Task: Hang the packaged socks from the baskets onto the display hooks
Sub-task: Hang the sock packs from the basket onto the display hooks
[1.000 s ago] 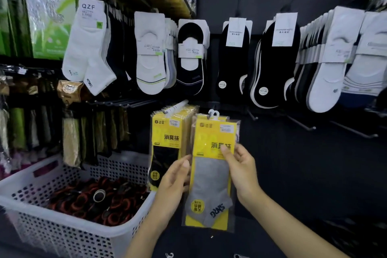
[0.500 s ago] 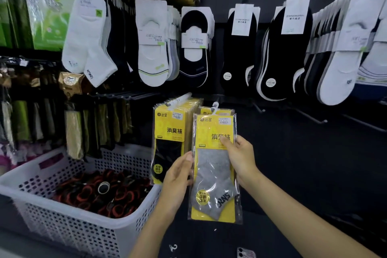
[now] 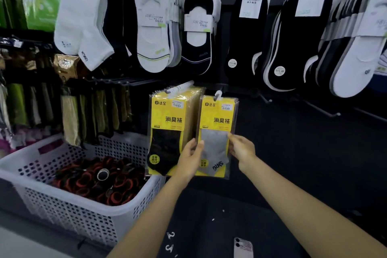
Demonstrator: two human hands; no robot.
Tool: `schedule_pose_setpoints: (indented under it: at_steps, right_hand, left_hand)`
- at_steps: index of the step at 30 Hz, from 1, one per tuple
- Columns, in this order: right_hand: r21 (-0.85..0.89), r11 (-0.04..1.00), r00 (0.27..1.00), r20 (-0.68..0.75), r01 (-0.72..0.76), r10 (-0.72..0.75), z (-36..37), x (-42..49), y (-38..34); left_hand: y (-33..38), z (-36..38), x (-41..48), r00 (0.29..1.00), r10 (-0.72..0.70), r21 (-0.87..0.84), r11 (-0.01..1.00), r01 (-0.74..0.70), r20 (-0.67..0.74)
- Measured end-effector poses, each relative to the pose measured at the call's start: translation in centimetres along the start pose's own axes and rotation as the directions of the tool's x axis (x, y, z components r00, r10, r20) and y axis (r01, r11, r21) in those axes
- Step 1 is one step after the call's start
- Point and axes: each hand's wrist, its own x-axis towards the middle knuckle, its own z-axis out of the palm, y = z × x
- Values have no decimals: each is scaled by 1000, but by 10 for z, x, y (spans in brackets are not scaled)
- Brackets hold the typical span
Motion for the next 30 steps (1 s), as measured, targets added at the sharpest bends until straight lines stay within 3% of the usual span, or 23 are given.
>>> schedule_pose_setpoints:
  at_steps: [7, 12, 16, 20, 23, 27, 30]
  right_hand:
    - [-241, 970, 997, 73, -7, 26, -77, -44, 87]
    - [-323, 923, 963, 94, -209, 251, -128, -106, 179]
    - [-477, 809, 913, 30, -344, 406, -163, -161, 278]
    - [-581, 638, 802, -44, -506, 595, -200, -200, 351]
    - [-642, 583, 795, -69, -498, 603, -223, -217, 384]
    - [-571, 539, 709, -113, -619, 696, -232, -214, 408]
    - [-491, 537, 654, -92, -686, 751, -225, -206, 418]
  left_hand:
    - [-75, -3, -44, 994, -111, 142, 984, 111, -9]
    - [-154, 25, -125, 966, -258, 196, 948, 252, 2]
    - [-212, 53, -197, 902, -431, 170, 889, 425, -1]
    - [-272, 37, -262, 842, -539, 356, 783, 511, -23]
    - [-301, 16, -296, 713, -695, 312, 660, 684, -92]
    - [-321, 5, -301, 607, -776, 294, 548, 783, -169]
    - [-325, 10, -289, 636, -722, 323, 554, 767, -273]
